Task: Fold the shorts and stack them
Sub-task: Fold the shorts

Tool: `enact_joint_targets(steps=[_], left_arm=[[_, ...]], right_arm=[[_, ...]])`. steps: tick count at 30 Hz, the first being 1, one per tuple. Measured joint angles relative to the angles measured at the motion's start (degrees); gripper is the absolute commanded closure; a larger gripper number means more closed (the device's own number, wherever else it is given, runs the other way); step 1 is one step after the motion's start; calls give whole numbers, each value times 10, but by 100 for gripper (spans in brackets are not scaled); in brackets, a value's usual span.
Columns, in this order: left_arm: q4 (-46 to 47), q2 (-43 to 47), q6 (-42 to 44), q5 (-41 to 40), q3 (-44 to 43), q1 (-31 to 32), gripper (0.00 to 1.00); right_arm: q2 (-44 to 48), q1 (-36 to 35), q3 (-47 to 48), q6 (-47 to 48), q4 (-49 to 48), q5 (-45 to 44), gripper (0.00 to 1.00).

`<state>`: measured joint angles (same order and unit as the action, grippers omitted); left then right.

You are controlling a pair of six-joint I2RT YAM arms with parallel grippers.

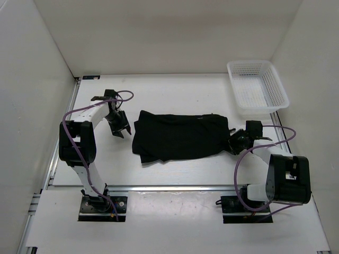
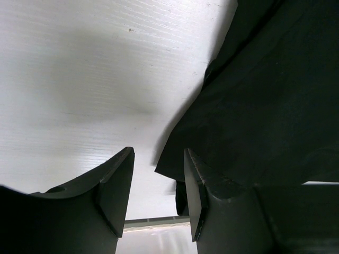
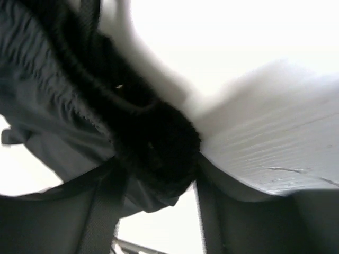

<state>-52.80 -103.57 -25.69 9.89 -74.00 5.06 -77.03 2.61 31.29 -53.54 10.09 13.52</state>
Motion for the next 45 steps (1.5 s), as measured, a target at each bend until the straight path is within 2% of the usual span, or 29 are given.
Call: enact_joint_targets(steps=[3, 5, 6, 8, 10, 17, 19, 22, 23, 24, 29, 33, 41, 45], left_arm=[[-1, -1, 0, 0, 0, 0, 46], [-1, -2, 0, 0, 0, 0, 46], [-1, -3, 0, 0, 0, 0, 46], [-1, -5, 0, 0, 0, 0, 46], [-1, -12, 0, -1, 0, 0, 46], [7, -53, 0, -2, 5, 0, 46], [6, -55, -1, -2, 6, 0, 46], [7, -55, -1, -2, 6, 0, 46], [7, -55, -1, -2, 6, 0, 46], [6, -55, 0, -2, 6, 0, 46], [8, -63, 0, -2, 6, 0, 47], [1, -80, -6, 7, 0, 0, 54], [9, -83, -24, 24, 4, 19, 72], [12, -84, -31, 34, 5, 28, 73]], right_arm=[[-3, 0, 0, 2, 3, -24, 70], [-3, 0, 0, 3, 5, -36, 71], [-3, 0, 1, 5, 7, -43, 66], [-2, 0, 6, 9, 15, -54, 47], [0, -1, 17, 13, 17, -64, 37], [0, 0, 29, 20, 20, -87, 36], [0, 0, 31, 19, 17, -89, 41], [-7, 0, 32, 19, 12, -89, 76], [-11, 0, 32, 18, 9, -89, 92], [-15, 0, 32, 19, 7, -90, 99], [-22, -6, 51, 31, 8, -96, 100], [-22, -22, 92, 59, 28, -109, 100], [-23, -103, 218, 146, 93, -149, 100], [-47, -151, 280, 184, 115, -167, 100]])
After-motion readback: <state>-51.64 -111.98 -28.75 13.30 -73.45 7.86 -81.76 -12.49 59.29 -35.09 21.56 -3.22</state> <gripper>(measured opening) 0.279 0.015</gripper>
